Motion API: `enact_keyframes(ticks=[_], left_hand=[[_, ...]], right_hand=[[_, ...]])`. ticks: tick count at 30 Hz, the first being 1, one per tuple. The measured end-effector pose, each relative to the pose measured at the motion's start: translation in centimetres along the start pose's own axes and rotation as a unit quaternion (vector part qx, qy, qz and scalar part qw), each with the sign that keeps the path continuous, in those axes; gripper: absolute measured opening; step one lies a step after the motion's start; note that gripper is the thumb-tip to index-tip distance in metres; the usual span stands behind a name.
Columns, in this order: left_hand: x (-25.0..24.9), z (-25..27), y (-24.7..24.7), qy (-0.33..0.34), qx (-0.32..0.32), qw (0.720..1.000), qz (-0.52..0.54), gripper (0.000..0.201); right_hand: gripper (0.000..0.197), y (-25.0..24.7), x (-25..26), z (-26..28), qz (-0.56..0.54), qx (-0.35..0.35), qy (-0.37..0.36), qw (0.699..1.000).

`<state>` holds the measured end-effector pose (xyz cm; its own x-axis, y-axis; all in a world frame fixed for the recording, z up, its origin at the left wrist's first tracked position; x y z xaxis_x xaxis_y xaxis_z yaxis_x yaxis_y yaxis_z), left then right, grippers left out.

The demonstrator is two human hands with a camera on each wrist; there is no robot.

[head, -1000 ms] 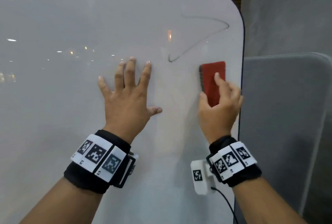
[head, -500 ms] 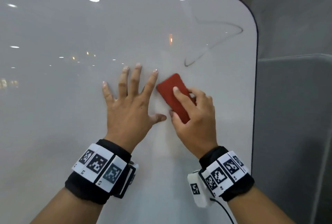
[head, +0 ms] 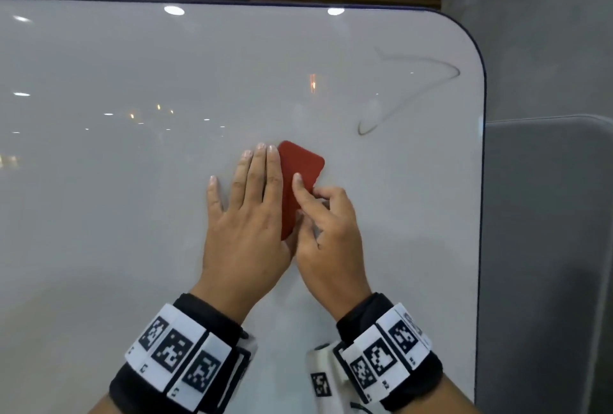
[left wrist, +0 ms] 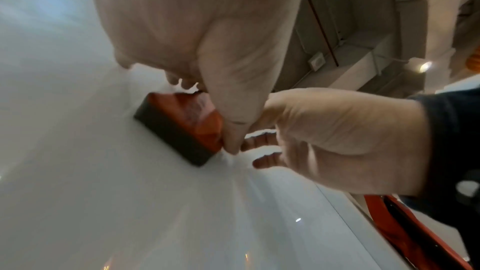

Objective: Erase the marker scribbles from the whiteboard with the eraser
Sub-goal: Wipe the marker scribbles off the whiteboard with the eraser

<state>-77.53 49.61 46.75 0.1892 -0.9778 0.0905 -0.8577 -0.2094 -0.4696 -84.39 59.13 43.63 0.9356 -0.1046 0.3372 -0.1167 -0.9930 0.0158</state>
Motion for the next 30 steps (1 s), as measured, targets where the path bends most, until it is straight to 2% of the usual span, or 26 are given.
enact_keyframes(ticks=[2,4,6,8,10,12,15,16,20,21,24,25,27,30], left_hand=[[0.4,0.4,0.8,0.006,-0.029,0.999,-0.013,0.08],[0.8,0.5,1.3,0.009,-0.062,0.998,-0.02,0.073],[1.7,0.2,1.3,-0.01,-0.106,0.994,-0.018,0.068],[2.5,-0.7,0.9,-0.053,-0.16,0.986,0.001,0.061],[2.5,-1.5,0.6,-0.084,-0.192,0.978,0.019,0.06],[1.4,-2.0,1.2,-0.045,-0.203,0.978,0.017,0.054],[-0.2,-2.3,2.5,0.059,-0.182,0.982,-0.011,0.054],[-0.5,-2.7,2.6,0.065,-0.178,0.982,-0.017,0.054],[-1.7,-4.8,2.1,-0.045,-0.196,0.979,0.009,0.057],[-2.2,-5.0,2.4,-0.041,-0.199,0.979,0.01,0.059],[-3.8,-4.2,3.7,0.081,-0.187,0.979,-0.021,0.062],[-4.0,-4.0,4.0,0.102,-0.183,0.977,-0.029,0.063],[-4.0,-4.4,3.5,0.069,-0.195,0.978,-0.026,0.062],[-4.4,-5.6,2.7,-0.042,-0.211,0.977,-0.007,0.06]], right_hand=[[0.044,-1.1,-0.4,-0.6,0.034,-0.015,-0.028,0.999],[0.04,-3.0,-1.6,-1.7,0.084,-0.076,-0.034,0.993],[0.05,-5.2,-3.5,-3.0,0.173,-0.108,-0.005,0.979],[0.071,-7.1,-5.4,-3.9,0.248,-0.06,0.066,0.965],[0.086,-7.8,-6.5,-3.8,0.293,0.0,0.092,0.952],[0.089,-7.9,-7.2,-3.3,0.316,0.032,0.078,0.945],[0.09,-7.9,-7.7,-3.1,0.332,0.052,0.076,0.939],[0.09,-8.0,-7.8,-3.1,0.335,0.054,0.075,0.938],[0.091,-8.0,-8.4,-2.9,0.342,0.073,0.07,0.934],[0.091,-8.1,-8.4,-2.9,0.342,0.072,0.068,0.934],[0.092,-8.2,-8.5,-2.7,0.348,0.067,0.06,0.933],[0.092,-8.3,-8.6,-2.7,0.349,0.07,0.06,0.933],[0.092,-8.3,-8.7,-2.6,0.35,0.074,0.058,0.932],[0.093,-8.5,-8.9,-2.6,0.349,0.081,0.055,0.932]])
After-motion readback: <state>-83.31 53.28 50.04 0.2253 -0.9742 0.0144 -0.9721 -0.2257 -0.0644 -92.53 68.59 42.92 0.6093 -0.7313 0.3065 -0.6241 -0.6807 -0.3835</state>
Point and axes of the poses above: each hand's wrist, its own z-axis away from the middle knuckle, its own y-axis out of the palm, x = y × z, the point moved 1 cm from there along -z, towards the middle knuckle, and after that the axes turned 5 degrees about -x, right-handed, at the moved point
